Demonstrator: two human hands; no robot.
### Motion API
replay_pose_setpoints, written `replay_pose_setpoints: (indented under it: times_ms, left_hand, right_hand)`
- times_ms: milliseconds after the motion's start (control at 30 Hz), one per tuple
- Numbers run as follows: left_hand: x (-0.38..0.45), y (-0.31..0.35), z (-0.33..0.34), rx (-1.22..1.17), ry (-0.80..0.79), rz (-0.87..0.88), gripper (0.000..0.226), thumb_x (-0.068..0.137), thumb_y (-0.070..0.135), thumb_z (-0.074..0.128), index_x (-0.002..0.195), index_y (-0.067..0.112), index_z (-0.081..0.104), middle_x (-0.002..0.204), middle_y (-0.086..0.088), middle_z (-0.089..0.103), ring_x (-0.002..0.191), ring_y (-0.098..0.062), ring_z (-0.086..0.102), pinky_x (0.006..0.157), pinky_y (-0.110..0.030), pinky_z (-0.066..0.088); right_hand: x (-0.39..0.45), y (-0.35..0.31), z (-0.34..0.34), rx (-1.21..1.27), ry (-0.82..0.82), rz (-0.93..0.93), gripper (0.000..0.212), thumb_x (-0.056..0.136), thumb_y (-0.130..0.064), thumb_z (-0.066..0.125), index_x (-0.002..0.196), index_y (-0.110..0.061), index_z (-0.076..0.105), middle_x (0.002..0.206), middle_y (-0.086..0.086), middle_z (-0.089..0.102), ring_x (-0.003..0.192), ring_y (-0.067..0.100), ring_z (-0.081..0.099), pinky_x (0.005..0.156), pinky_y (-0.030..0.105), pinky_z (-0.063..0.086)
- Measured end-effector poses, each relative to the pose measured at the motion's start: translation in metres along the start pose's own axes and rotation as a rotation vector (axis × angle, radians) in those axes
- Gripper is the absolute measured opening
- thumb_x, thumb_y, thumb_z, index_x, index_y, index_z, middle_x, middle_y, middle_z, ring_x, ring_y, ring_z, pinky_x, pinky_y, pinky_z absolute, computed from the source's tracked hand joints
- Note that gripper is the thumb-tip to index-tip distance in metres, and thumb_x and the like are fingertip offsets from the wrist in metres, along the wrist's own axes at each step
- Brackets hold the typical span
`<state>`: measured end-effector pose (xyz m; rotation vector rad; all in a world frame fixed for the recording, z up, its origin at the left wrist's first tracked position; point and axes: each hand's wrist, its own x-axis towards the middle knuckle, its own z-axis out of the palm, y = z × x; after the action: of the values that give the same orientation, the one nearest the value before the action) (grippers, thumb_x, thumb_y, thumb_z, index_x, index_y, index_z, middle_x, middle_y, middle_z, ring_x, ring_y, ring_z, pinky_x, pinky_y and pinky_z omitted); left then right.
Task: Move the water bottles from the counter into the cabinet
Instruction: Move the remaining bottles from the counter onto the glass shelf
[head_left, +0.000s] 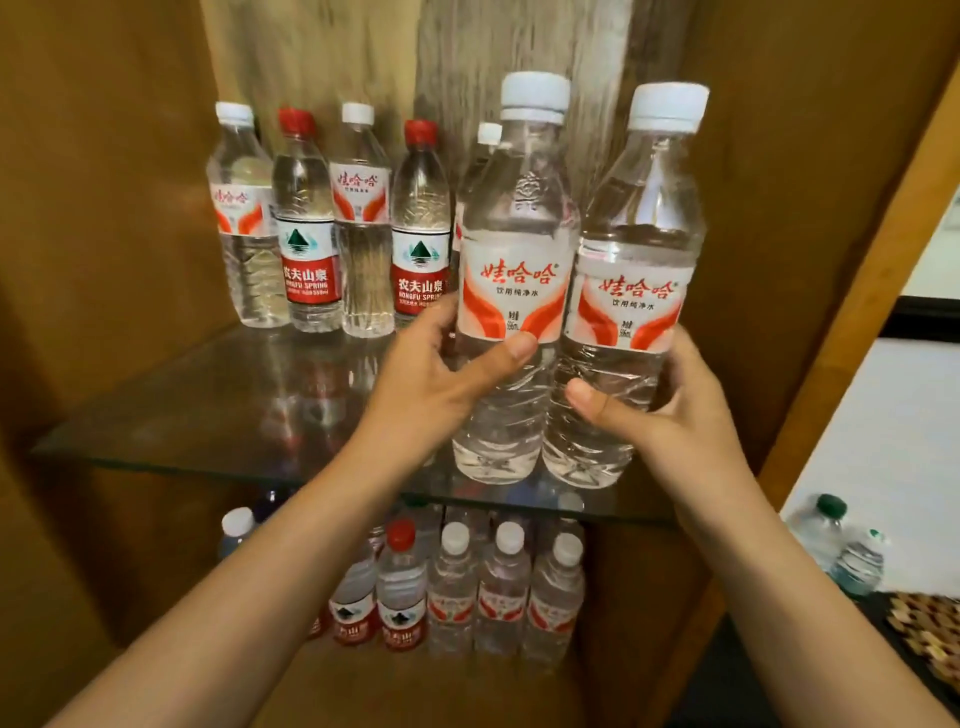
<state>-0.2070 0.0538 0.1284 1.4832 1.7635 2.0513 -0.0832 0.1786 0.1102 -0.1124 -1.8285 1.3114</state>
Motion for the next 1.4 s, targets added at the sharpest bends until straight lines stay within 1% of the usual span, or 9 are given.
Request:
replay_pose_setpoints:
  times_ms: [200, 300, 467, 567, 733, 833, 900, 1000, 1400]
  left_hand:
    - [0.004, -0.010, -0.002, 0.058, -0.046, -0.029, 0.048, 0.061, 0.048, 0.065, 0.104, 0.029, 0.056, 0.090, 0.031, 0.067, 0.091, 0.012, 0.061, 0.071, -0.003, 0.044]
    - [0.005, -0.006, -0.011, 0.227, -0.191, -0.067, 0.073, 0.053, 0.059, 0.068, 0.118, 0.032, 0.048, 0.108, 0.026, 0.063, 0.102, 0.010, 0.058, 0.082, -0.007, 0.045]
    - [0.009, 0.007, -0.020, 0.443, -0.323, -0.083, 0.084, 0.037, 0.060, 0.072, 0.114, 0.047, 0.041, 0.108, 0.033, 0.054, 0.100, 0.024, 0.048, 0.080, 0.001, 0.039]
    - [0.012, 0.008, -0.016, 0.451, -0.325, -0.078, 0.097, 0.040, 0.057, 0.071, 0.128, 0.030, 0.041, 0.127, 0.019, 0.053, 0.116, 0.003, 0.049, 0.099, -0.020, 0.040]
    - [0.027, 0.000, -0.009, 0.427, -0.334, -0.070, 0.066, 0.049, 0.043, 0.075, 0.106, 0.042, 0.043, 0.113, 0.020, 0.054, 0.102, 0.015, 0.050, 0.087, -0.002, 0.038]
    - [0.044, -0.019, -0.002, 0.483, -0.208, -0.135, 0.085, 0.055, 0.032, 0.084, 0.124, 0.023, 0.036, 0.114, 0.016, 0.050, 0.104, 0.001, 0.049, 0.091, -0.011, 0.036]
    - [0.057, -0.032, 0.004, 0.463, -0.119, -0.184, 0.084, 0.057, 0.025, 0.086, 0.117, 0.021, 0.027, 0.102, 0.018, 0.050, 0.096, -0.003, 0.052, 0.085, -0.009, 0.038]
    - [0.078, -0.049, 0.015, 0.388, -0.029, -0.284, 0.080, 0.057, 0.017, 0.087, 0.111, 0.016, 0.027, 0.112, 0.002, 0.053, 0.109, -0.018, 0.053, 0.096, -0.032, 0.045]
    - [0.119, -0.074, 0.054, 0.660, 0.275, -0.372, 0.073, 0.061, 0.034, 0.084, 0.119, 0.010, 0.049, 0.124, -0.007, 0.056, 0.114, -0.027, 0.055, 0.092, -0.045, 0.048]
  right_hand:
    - [0.000, 0.004, -0.006, -0.047, -0.054, -0.015, 0.077, 0.065, -0.024, 0.077, 0.134, -0.016, 0.044, 0.116, -0.021, 0.063, 0.104, -0.007, 0.060, 0.076, 0.006, 0.046]
    - [0.000, -0.004, -0.013, -0.162, -0.149, -0.004, 0.085, 0.061, -0.032, 0.080, 0.134, -0.023, 0.038, 0.114, -0.036, 0.058, 0.107, -0.014, 0.054, 0.077, 0.001, 0.043]
    - [-0.001, -0.015, -0.014, -0.465, -0.149, 0.053, 0.108, 0.055, -0.046, 0.078, 0.143, -0.036, 0.018, 0.137, -0.020, 0.040, 0.128, -0.006, 0.035, 0.101, 0.021, 0.034]
    - [0.002, -0.016, -0.012, -0.605, -0.112, 0.044, 0.108, 0.057, -0.029, 0.085, 0.143, -0.036, 0.019, 0.139, -0.018, 0.039, 0.127, -0.002, 0.035, 0.092, 0.013, 0.032]
    - [0.015, -0.015, -0.006, -0.783, -0.045, 0.096, 0.106, 0.057, -0.027, 0.087, 0.140, -0.032, 0.021, 0.139, -0.012, 0.042, 0.125, 0.011, 0.042, 0.089, 0.025, 0.034]
    - [0.029, -0.008, -0.001, -0.890, 0.009, 0.155, 0.102, 0.061, -0.029, 0.085, 0.140, -0.023, 0.020, 0.138, -0.002, 0.045, 0.123, 0.024, 0.048, 0.085, 0.030, 0.037]
    - [0.042, 0.000, 0.002, -0.908, 0.052, 0.216, 0.096, 0.064, -0.027, 0.083, 0.137, -0.019, 0.022, 0.133, 0.003, 0.049, 0.118, 0.030, 0.052, 0.082, 0.033, 0.039]
    - [0.063, 0.013, 0.008, -0.927, 0.118, 0.305, 0.088, 0.069, -0.023, 0.081, 0.134, -0.015, 0.024, 0.129, 0.009, 0.053, 0.113, 0.035, 0.055, 0.076, 0.035, 0.039]
    - [0.130, 0.050, 0.014, -0.956, 0.283, 0.446, 0.067, 0.084, -0.016, 0.069, 0.134, -0.011, 0.025, 0.130, 0.012, 0.052, 0.118, 0.035, 0.052, 0.088, 0.043, 0.045]
